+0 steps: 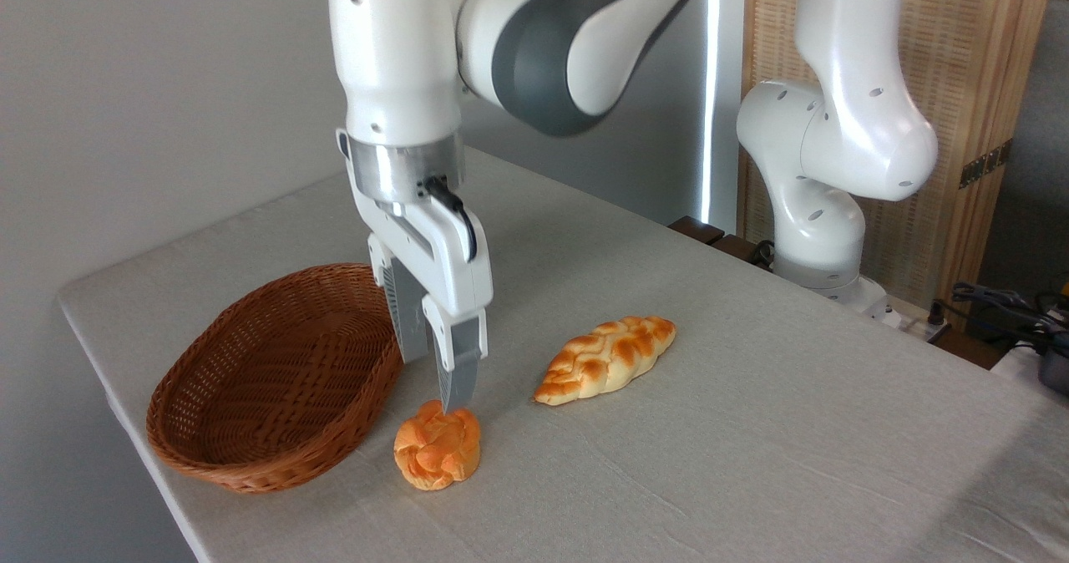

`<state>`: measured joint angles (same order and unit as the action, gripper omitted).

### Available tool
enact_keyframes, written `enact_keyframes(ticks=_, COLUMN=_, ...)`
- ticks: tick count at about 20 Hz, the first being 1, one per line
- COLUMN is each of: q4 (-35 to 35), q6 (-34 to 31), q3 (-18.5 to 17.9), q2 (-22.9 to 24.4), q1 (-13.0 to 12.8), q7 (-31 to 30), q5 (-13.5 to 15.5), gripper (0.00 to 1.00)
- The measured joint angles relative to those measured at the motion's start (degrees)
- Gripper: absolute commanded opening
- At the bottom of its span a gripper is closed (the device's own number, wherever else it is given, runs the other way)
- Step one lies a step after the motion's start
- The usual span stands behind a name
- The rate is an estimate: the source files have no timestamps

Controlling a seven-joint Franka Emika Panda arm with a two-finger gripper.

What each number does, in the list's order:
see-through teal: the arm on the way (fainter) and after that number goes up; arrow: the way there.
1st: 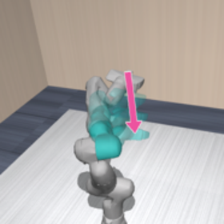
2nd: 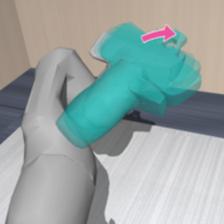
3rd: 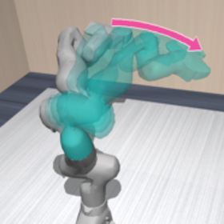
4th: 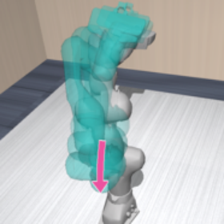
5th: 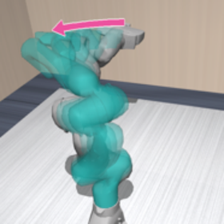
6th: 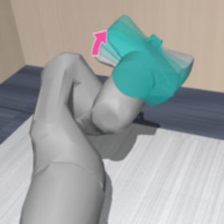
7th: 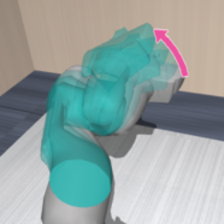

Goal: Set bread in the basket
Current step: 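Lower the open gripper down onto the round orange bun, then close the gripper fingers around the round orange bun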

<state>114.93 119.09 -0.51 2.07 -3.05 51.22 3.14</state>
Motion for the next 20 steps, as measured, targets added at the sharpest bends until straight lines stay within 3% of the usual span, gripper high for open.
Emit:
enact_keyframes(ticks=7, q4=5.9, q6=8.0, q3=-2.0, q2=-0.6, q1=0.3, q7=4.4, q5=0.0, gripper=1.0)
enact_keyframes(ticks=12, q4=6.2, q6=9.4, q3=-1.9, q2=-2.5, q1=0.2, q7=4.5, q5=0.0, gripper=1.0)
enact_keyframes(ticks=13, q4=6.2, q6=9.4, q3=-1.8, q2=-2.6, q1=0.2, q7=4.5, q5=0.0, gripper=0.95)
enact_keyframes(ticks=14, q4=6.2, q6=9.4, q3=-1.7, q2=-2.7, q1=0.2, q7=4.5, q5=0.0, gripper=0.78)
enact_keyframes(ticks=16, q4=6.2, q6=9.5, q3=-1.6, q2=-2.9, q1=0.2, q7=4.5, q5=0.0, gripper=0.56)
enact_keyframes(ticks=19, q4=6.2, q6=9.5, q3=-1.3, q2=-3.3, q1=0.1, q7=4.5, q5=0.0, gripper=0.42)
enact_keyframes(ticks=20, q4=6.2, q6=9.5, q3=-1.2, q2=-3.5, q1=0.1, q7=4.5, q5=0.0, gripper=0.31)
